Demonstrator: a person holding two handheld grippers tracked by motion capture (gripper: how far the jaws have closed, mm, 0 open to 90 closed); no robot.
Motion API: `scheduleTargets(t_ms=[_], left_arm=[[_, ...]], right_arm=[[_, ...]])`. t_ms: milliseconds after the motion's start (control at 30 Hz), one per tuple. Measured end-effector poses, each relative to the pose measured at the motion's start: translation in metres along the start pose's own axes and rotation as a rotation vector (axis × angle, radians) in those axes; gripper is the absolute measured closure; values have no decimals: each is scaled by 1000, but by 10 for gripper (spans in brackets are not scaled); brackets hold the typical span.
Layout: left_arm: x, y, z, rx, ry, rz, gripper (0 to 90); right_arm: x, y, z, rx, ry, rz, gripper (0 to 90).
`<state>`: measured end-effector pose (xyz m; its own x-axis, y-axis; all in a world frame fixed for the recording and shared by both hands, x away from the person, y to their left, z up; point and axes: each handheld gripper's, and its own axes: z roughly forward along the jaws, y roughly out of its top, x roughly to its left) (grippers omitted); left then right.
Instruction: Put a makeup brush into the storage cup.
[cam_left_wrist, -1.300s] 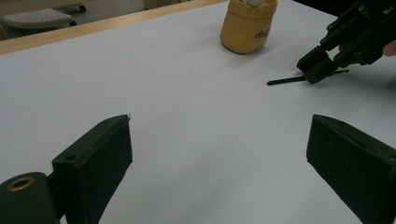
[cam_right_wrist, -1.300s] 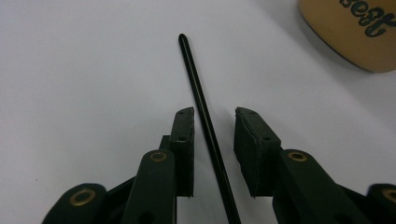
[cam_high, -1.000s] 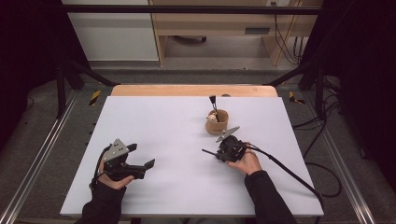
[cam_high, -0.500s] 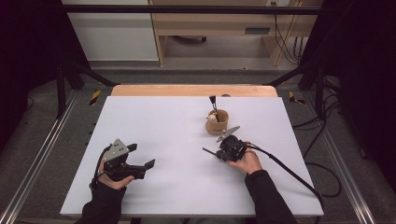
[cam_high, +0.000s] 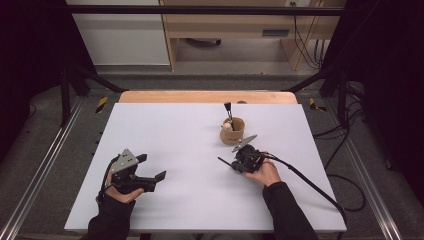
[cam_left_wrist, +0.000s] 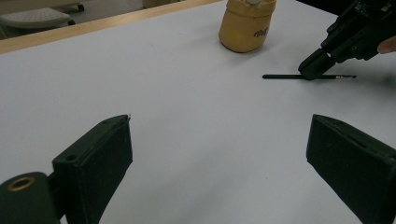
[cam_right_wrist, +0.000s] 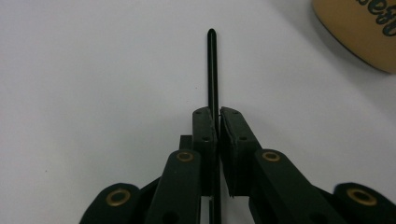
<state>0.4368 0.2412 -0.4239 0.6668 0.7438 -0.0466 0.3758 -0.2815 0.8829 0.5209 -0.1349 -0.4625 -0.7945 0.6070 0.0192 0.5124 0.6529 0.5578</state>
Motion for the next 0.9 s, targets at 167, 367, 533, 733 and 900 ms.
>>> scheduleTargets(t_ms=[167,367,533,733,900], left_arm=[[0,0,-1,-2,1,0,63],[0,0,-1,-1,1,2,63],[0,1,-2,-2,0,7,63],[1,1,-2,0,-2,3,63],[1,1,-1,1,-3,2,63]], right_arm=[[2,0,-2,-7,-8,-4,771],[2,4,-16,-21,-22,17,701],[2,10,-27,7,-34,9,638],[2,19,-27,64,-34,-5,636],[2,20,-18,112,-25,-13,647]])
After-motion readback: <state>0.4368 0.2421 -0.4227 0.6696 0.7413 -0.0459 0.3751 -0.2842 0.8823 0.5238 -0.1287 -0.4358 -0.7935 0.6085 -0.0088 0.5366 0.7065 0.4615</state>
